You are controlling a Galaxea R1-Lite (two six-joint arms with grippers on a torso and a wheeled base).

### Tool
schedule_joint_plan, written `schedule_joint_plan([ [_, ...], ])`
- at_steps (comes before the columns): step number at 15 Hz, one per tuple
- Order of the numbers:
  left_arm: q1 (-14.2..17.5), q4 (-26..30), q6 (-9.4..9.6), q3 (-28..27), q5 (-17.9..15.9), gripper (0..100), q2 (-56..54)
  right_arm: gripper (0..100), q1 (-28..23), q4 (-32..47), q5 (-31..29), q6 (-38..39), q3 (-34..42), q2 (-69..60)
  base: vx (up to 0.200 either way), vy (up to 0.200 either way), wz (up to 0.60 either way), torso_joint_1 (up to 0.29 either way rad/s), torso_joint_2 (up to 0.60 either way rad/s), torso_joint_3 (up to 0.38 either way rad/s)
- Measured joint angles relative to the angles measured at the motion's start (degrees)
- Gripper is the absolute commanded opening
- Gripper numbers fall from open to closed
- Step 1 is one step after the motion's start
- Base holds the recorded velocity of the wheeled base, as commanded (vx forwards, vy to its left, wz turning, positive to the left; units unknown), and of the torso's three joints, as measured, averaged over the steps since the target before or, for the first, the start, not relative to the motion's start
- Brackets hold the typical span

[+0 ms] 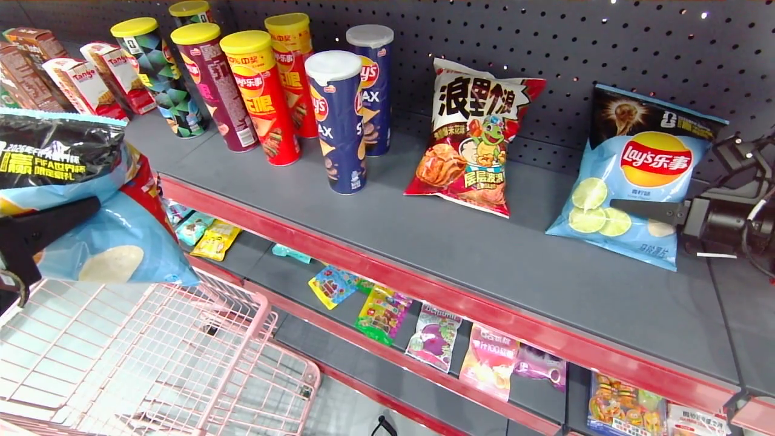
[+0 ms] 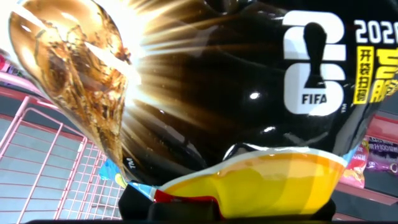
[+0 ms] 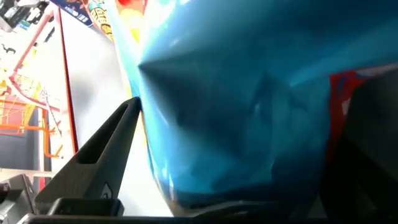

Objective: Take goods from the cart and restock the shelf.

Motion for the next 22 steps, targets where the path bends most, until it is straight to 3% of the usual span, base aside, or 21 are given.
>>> schedule_joint_plan([
  [4,0.0,0.0,0.00,0.1,0.0,0,0.0,100,0.3,-10.7,-0.3,2.7,0.4,2.8,0.000,0.000,0.00,0.000,0.00,0.000],
  [12,0.0,0.1,0.09,0.4,0.1,0,-0.2,100,2.2,-11.1,-3.1,5.2,0.2,3.8,0.000,0.000,0.00,0.000,0.00,0.000],
  [13,0.0,0.1,0.06,0.4,0.1,0,-0.3,0,2.3,-11.1,-3.2,5.2,0.4,3.7,0.000,0.000,0.00,0.000,0.00,0.000],
  [19,0.0,0.1,0.06,0.4,0.2,0,-0.6,0,2.7,-11.1,-3.2,5.9,1.7,2.6,0.000,0.000,0.00,0.000,0.00,0.000],
  [22,-0.1,0.1,0.06,0.4,0.1,0,-1.0,0,4.3,-10.9,-2.9,6.2,6.3,-1.3,0.000,0.000,0.00,0.000,0.00,0.000],
])
